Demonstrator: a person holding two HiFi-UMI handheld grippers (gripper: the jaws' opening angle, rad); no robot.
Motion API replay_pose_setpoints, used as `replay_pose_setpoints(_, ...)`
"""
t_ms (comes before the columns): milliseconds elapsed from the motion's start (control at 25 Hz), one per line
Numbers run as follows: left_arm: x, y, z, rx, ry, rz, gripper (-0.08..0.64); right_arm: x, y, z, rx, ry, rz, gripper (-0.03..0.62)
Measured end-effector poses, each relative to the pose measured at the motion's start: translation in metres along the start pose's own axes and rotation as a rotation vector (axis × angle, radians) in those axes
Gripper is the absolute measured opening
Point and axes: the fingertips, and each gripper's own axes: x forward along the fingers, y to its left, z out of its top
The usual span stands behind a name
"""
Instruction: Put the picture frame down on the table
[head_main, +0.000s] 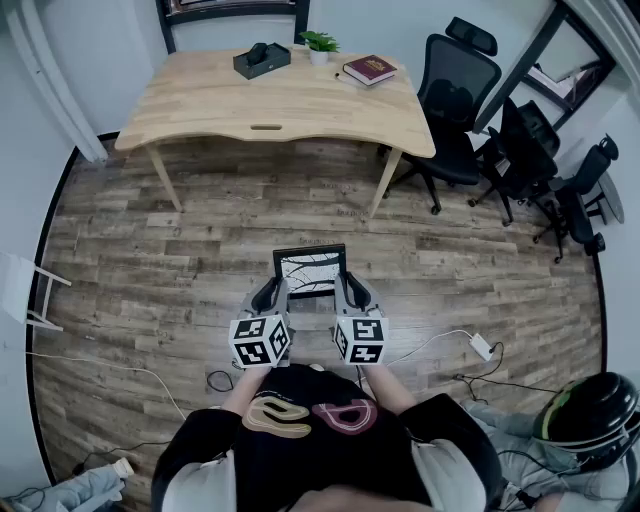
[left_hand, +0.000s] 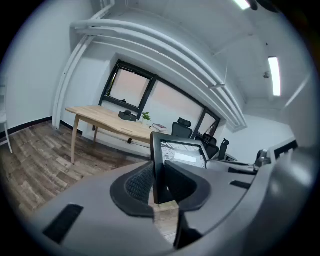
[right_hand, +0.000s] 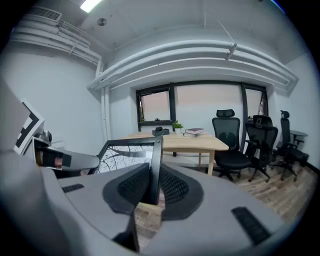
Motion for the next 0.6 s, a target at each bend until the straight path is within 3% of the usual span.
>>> replay_pose_setpoints(600,0.064,0.067,0.066,0.032,0.01,-0.091,0.078,0.09,0.024,0.041,0.043,-0.042,-0.091,0.074)
